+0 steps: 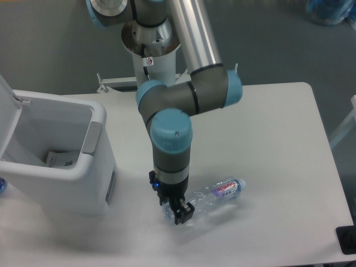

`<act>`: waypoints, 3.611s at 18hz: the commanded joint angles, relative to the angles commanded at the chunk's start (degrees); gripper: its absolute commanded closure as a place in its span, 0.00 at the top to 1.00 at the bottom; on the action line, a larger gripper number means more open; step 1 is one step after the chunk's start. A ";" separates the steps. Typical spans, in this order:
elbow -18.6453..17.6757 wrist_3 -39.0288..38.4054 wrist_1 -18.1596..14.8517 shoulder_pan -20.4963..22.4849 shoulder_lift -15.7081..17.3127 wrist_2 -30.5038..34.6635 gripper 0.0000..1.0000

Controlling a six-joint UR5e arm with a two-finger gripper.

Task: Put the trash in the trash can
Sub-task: 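Close the gripper around the bottle's middle, then lift the bottle and carry it over the bin, then lower the bottle into the bin and open the gripper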

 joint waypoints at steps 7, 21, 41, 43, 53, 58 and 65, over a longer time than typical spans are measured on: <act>4.22 -11.87 0.09 5.19 3.17 -18.10 0.67; 9.15 -26.21 0.00 5.46 11.16 -37.64 0.67; 6.34 -37.47 0.09 -8.08 17.85 -37.55 0.67; 4.94 -37.47 0.09 -8.61 18.02 -37.55 0.67; 1.24 -37.03 0.18 -9.31 17.58 -37.38 0.67; 0.36 -36.86 0.26 -9.31 17.41 -37.38 0.73; -2.89 -36.50 0.26 -9.14 20.57 -37.38 0.95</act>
